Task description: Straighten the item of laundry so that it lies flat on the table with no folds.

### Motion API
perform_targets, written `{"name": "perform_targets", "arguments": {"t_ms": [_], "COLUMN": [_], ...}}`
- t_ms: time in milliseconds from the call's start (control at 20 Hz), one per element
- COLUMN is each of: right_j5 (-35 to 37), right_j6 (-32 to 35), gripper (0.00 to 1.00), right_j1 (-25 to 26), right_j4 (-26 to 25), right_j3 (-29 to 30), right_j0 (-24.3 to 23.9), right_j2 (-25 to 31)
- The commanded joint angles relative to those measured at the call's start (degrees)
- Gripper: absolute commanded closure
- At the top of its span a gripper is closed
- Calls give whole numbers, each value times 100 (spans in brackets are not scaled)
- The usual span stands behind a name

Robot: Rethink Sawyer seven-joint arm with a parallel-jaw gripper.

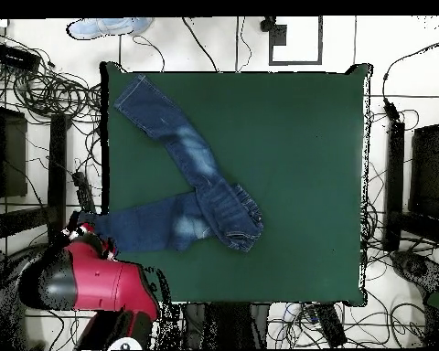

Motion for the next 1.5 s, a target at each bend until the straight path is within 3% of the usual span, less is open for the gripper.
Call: {"name": "perform_targets", "arguments": {"t_ms": [50,400,600,1050,1500], "right_j5": [1220,1505,1655,1353,1035], "right_j6": [495,-490,-728,-1066,-1020], "gripper": [0,0,0,0,0], "right_j1": [642,833,874,1120,1378], "right_j4": [-416,-1159,-1522,-2219,-2831], "right_j3": [-1339,-2014,-2255,-2356,-2351], "right_j0": [-292,-1416,-1870,-2875,-3459], "right_j2": [-476,113,382,1109,1631]}}
